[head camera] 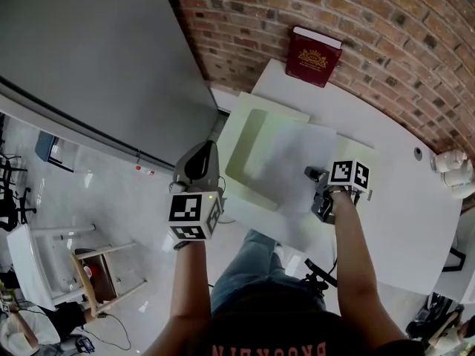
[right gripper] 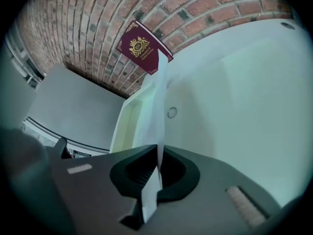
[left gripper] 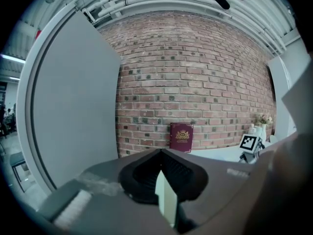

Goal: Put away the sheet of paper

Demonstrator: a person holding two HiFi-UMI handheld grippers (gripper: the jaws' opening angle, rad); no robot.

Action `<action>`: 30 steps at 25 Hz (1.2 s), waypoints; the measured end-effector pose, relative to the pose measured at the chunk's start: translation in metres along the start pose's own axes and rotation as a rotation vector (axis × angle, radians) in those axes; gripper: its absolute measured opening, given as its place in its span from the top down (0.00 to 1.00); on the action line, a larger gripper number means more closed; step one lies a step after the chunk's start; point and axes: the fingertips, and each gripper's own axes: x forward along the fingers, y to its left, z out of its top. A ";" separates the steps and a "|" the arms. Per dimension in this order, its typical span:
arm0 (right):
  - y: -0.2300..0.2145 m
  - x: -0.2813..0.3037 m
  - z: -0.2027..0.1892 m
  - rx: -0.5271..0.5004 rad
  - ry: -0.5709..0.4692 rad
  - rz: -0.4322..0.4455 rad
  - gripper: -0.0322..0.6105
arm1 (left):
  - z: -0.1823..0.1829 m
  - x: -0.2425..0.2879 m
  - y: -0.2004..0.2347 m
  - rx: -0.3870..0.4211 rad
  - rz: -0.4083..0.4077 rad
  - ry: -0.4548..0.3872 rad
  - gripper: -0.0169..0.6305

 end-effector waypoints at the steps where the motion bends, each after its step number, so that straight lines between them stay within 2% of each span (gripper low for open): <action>1: 0.002 0.004 0.001 0.008 0.003 0.004 0.95 | 0.001 0.001 0.003 0.001 0.002 0.000 0.97; 19: 0.043 0.064 0.005 0.006 0.066 0.007 0.95 | -0.003 0.018 0.048 -0.001 0.013 0.022 0.97; 30: 0.067 0.095 0.005 0.014 0.065 0.047 0.95 | -0.011 0.017 0.071 -0.005 0.025 0.025 0.97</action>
